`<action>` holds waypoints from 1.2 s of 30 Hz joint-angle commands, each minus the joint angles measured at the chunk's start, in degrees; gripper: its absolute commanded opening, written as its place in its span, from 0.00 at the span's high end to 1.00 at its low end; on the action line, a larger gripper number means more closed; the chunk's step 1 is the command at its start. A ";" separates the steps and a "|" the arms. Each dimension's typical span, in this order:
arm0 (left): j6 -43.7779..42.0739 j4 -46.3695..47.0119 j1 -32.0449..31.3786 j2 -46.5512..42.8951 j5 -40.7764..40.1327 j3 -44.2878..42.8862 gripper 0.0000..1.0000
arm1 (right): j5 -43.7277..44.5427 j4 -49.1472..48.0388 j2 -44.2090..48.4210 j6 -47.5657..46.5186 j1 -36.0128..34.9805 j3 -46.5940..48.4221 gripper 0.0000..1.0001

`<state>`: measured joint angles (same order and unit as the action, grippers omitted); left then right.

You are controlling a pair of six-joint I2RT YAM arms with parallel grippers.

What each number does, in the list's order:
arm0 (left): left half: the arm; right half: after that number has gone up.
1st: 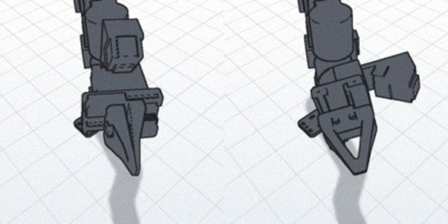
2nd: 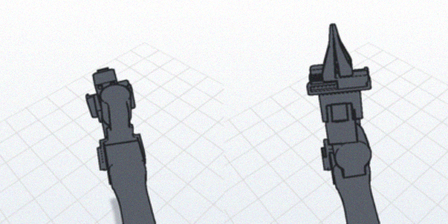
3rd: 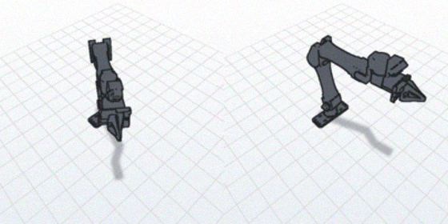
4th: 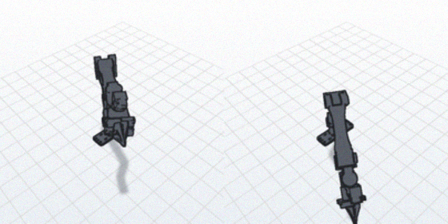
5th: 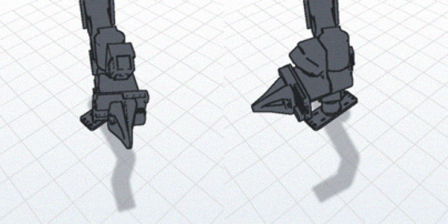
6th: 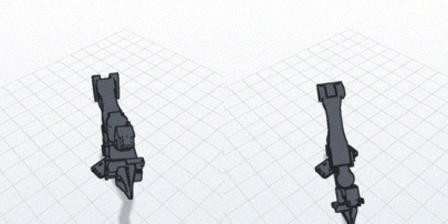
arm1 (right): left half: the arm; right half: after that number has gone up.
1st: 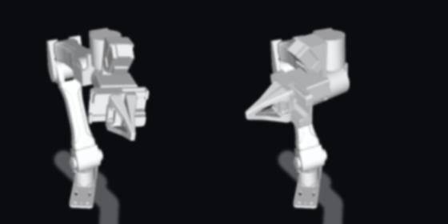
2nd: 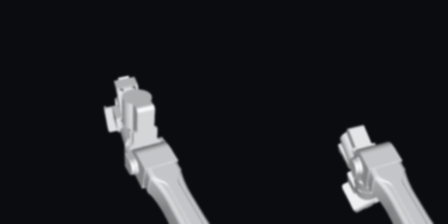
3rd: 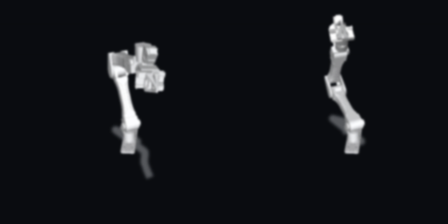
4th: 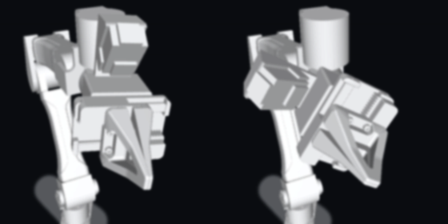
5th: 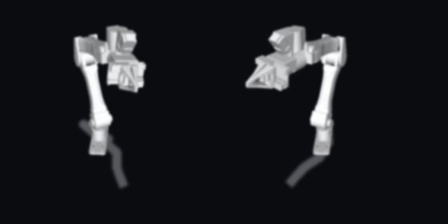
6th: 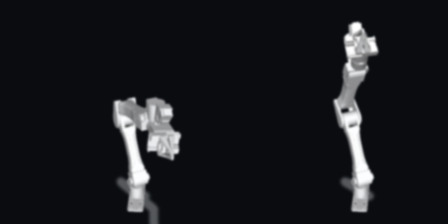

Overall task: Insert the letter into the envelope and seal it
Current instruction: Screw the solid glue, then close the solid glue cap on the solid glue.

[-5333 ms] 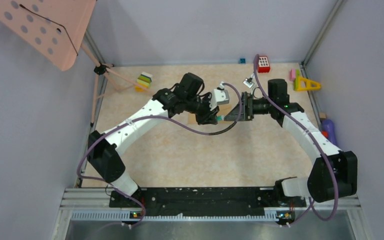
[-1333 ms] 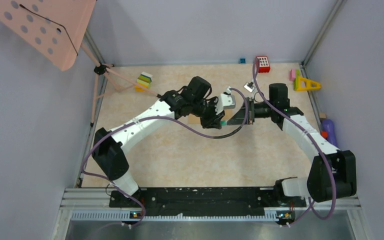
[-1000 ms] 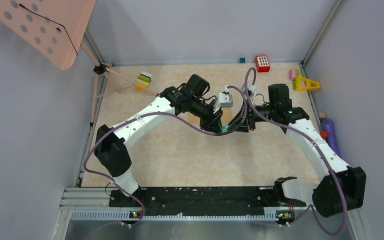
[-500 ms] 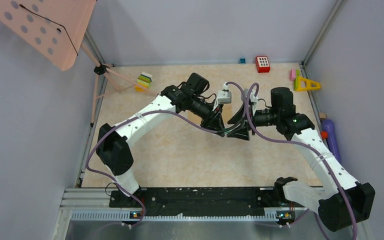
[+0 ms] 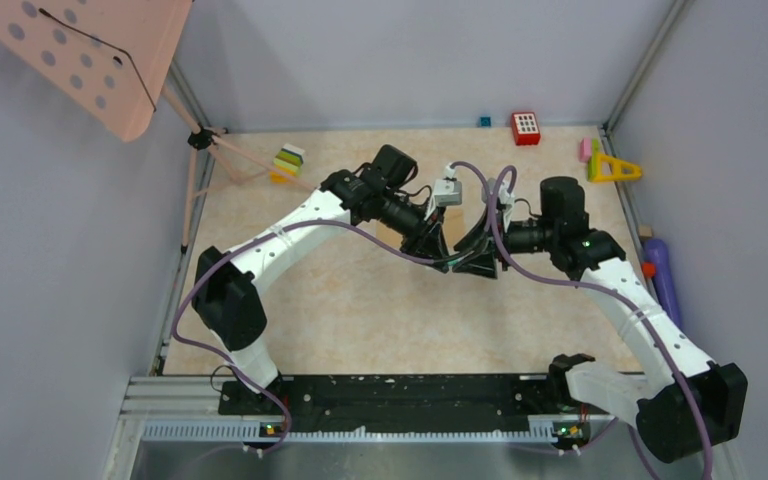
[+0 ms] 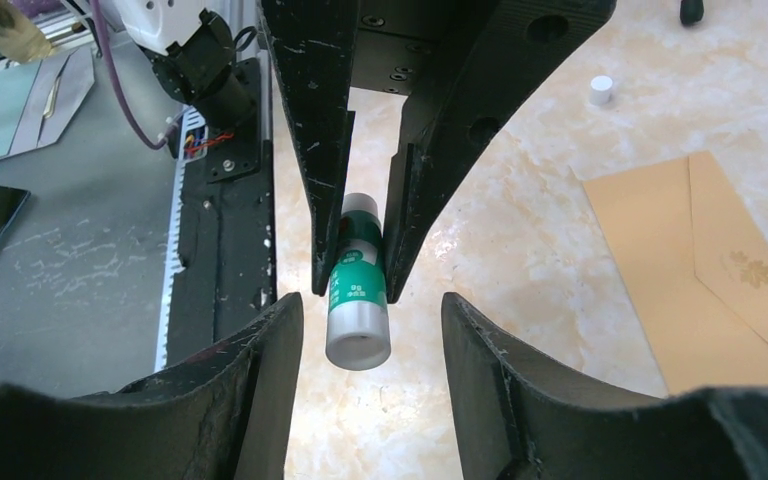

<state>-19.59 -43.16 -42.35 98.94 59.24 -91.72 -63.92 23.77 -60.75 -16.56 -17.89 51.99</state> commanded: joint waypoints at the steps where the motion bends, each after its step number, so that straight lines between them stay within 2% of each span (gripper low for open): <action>1: -0.09 1.94 -0.02 -0.26 1.58 -1.10 0.95 | -1.08 -3.07 0.31 0.82 -0.44 0.74 0.51; 5: -0.09 1.94 -0.02 -0.18 1.31 -1.11 0.95 | -0.84 -3.04 0.20 0.54 -0.87 0.49 0.58; 9: -0.09 1.93 -0.02 -0.23 1.22 -1.09 0.94 | -0.77 -2.81 0.10 0.02 -1.72 0.23 0.73; 10: -0.09 1.94 -0.02 -0.19 1.18 -1.18 0.90 | -0.77 -2.66 0.06 -0.16 -1.95 0.14 0.77; 12: 0.14 2.09 -0.02 -0.30 0.63 -1.18 0.67 | -1.05 -1.99 0.02 -0.63 -2.10 0.22 0.84; 16: 0.41 2.66 1.10 -1.52 -0.36 -0.97 0.34 | -0.80 -1.59 0.40 0.26 -2.15 0.64 0.96; 20: 2.15 5.26 4.02 -4.28 0.32 0.70 0.07 | 0.06 -2.78 0.93 3.72 -2.13 0.89 1.00; 23: 2.99 6.77 7.38 -7.40 -0.81 2.19 0.02 | 0.42 -3.24 1.39 5.26 -2.01 0.92 1.00; 26: 3.54 9.48 11.33 -12.10 -11.37 4.73 0.01 | 1.92 -3.46 2.37 6.25 -1.98 0.58 1.00; 29: 3.39 12.46 13.77 -14.80 -29.90 8.09 0.02 | 4.67 -5.16 3.90 8.48 -1.82 -0.41 1.00; 32: 1.63 11.15 15.20 -13.24 -42.97 9.23 0.02 | 8.28 -7.25 5.66 10.17 -1.16 -2.02 1.00; 36: -0.68 5.64 17.45 -7.73 -52.61 8.72 0.02 | 11.14 -10.40 7.97 11.63 0.56 -4.91 1.00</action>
<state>-17.85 -34.54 -26.48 86.17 22.74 -83.88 -56.64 18.55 -55.46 -7.33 -18.81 49.08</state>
